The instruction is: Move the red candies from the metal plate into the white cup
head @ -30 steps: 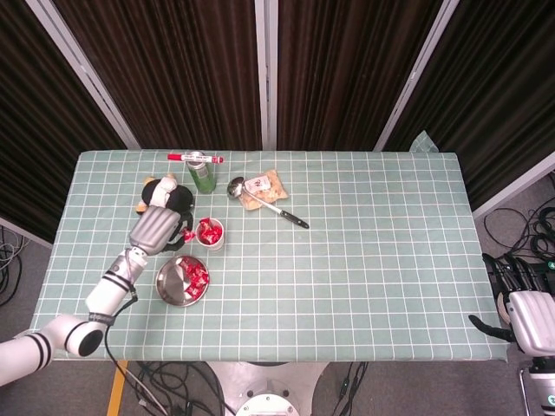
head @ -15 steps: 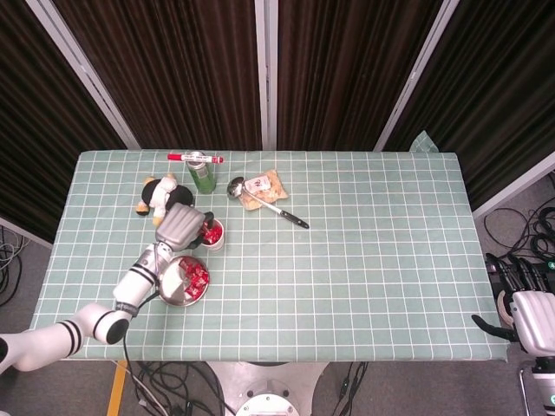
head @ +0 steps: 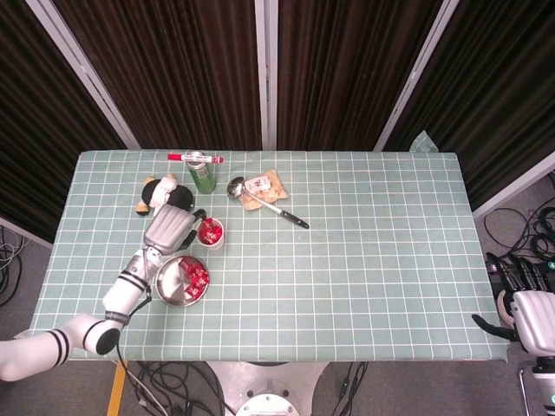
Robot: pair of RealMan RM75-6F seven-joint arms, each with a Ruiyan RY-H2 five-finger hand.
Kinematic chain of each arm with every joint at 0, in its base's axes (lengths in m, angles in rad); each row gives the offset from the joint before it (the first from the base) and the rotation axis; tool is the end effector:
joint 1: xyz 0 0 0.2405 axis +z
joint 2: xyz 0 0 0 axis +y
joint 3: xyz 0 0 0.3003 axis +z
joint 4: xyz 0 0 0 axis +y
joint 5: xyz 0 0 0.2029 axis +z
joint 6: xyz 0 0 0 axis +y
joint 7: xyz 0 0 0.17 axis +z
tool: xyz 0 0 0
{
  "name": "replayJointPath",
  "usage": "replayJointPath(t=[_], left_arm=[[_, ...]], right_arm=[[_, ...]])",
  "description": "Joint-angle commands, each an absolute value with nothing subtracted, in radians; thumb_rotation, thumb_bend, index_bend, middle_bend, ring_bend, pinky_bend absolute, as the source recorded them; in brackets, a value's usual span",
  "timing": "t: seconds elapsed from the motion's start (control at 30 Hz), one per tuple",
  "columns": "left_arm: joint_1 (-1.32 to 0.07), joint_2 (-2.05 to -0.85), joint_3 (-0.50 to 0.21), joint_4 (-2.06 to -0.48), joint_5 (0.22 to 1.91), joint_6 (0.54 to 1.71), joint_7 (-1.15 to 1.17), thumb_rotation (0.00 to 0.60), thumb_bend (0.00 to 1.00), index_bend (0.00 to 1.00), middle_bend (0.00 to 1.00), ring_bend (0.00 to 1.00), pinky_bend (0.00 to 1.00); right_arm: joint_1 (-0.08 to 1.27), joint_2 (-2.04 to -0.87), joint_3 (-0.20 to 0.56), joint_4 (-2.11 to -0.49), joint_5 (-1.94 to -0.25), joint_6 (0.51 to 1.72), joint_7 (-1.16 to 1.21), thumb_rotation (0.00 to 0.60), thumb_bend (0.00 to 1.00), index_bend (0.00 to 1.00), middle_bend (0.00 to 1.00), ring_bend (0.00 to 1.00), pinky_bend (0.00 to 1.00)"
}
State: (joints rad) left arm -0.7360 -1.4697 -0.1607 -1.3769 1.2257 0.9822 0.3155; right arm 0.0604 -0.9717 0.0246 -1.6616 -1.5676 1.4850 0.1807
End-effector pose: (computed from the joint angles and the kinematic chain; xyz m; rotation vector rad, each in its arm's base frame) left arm -0.1990 0.4185 0.0251 -1.8587 -0.7250 -0.8703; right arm -0.3407 -0.1956 0.2236 1.4092 -0.9774 0.9661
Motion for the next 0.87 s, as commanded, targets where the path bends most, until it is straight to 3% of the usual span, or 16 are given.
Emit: replayJointPath(t=[0.03, 0.13, 0.3, 0.4, 0.5, 0.87], left_arm=[[-0.668, -1.421, -0.146, -1.425, 1.24, 1.067, 0.279, 0.6, 0.46, 0.41, 0.86, 0.8, 1.0], [-0.598, -1.393, -0.136, -1.441, 1.246, 1.157, 0.233, 0.6, 0.43, 0.41, 0.81, 0.73, 0.95], [-0.478, -1.323, -0.087, -1.462, 1.271, 1.277, 0.178, 0.6, 0.32, 0.36, 0.6, 0.49, 0.6], [-0.41, -1.287, -0.059, -1.468, 1.283, 1.337, 0.146, 0.6, 0.21, 0.32, 0.42, 0.31, 0.37], [-0.347, -1.256, -0.035, -1.481, 1.292, 1.391, 0.123, 0.6, 0.16, 0.3, 0.36, 0.26, 0.31], [-0.164, -1.187, 0.04, -1.561, 1.349, 1.553, 0.11, 0.6, 0.16, 0.3, 0.35, 0.25, 0.31]], right_arm=[[0.058, -0.971, 0.023, -1.658, -1.57, 1.488, 0.185, 0.6, 0.05, 0.0, 0.15, 0.0, 0.05], [0.059, -0.971, 0.021, -1.65, -1.571, 1.484, 0.189, 0.6, 0.05, 0.0, 0.15, 0.0, 0.05], [0.06, -0.977, 0.024, -1.63, -1.575, 1.491, 0.19, 0.6, 0.05, 0.0, 0.14, 0.0, 0.05], [0.06, -0.985, 0.023, -1.615, -1.579, 1.493, 0.193, 0.6, 0.05, 0.0, 0.11, 0.0, 0.05], [0.062, -0.991, 0.022, -1.607, -1.587, 1.494, 0.192, 0.6, 0.05, 0.0, 0.08, 0.0, 0.05], [0.047, -1.025, 0.013, -1.591, -1.604, 1.523, 0.167, 0.6, 0.06, 0.0, 0.07, 0.0, 0.03]])
